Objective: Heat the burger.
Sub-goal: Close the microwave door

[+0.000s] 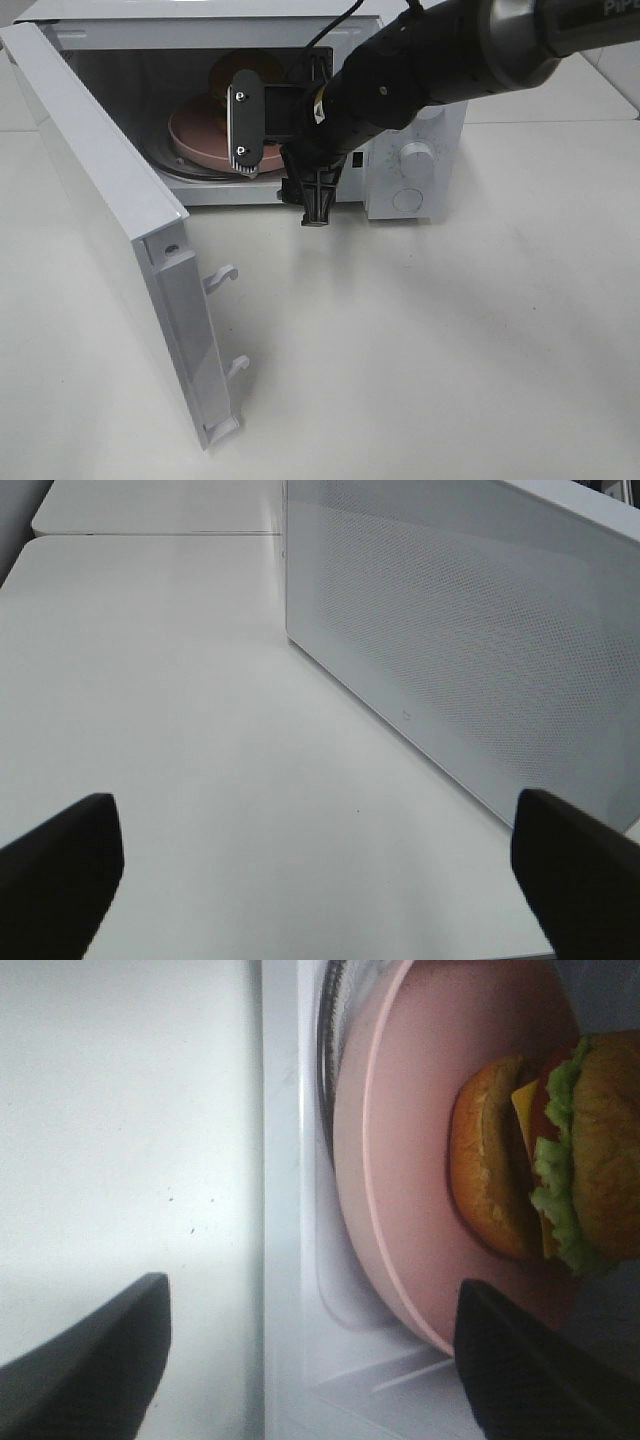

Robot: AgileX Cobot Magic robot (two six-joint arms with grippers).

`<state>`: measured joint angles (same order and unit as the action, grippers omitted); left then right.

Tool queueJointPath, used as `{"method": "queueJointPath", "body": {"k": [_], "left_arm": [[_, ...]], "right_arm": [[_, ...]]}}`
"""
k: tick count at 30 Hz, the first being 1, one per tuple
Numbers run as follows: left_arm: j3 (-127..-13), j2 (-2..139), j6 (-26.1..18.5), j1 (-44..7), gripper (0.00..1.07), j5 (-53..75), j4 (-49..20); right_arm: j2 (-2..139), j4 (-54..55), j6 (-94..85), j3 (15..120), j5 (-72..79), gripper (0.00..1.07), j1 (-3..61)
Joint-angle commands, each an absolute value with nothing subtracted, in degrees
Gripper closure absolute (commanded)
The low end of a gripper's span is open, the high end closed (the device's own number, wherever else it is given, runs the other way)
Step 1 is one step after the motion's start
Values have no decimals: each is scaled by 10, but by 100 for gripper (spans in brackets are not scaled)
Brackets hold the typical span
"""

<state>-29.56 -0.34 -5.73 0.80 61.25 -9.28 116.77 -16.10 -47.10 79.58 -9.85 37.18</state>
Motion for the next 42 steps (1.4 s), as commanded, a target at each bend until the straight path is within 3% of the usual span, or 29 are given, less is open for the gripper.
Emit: {"method": "queueJointPath", "body": {"k": [1,22,32,42], "left_arm": [[-295,-5,-54,6,9,614,-94],[-295,-5,-54,6,9,614,-94],[-295,-5,-54,6,9,614,-94],[-295,-5,-54,6,9,614,-94]], "right_arm": [[1140,-160,-469,768,-83,31,372],[886,-144,-243,504,-89,31,372],[735,-144,19,454,-326,31,372],[593,-144,58,454,-548,31,372]]}}
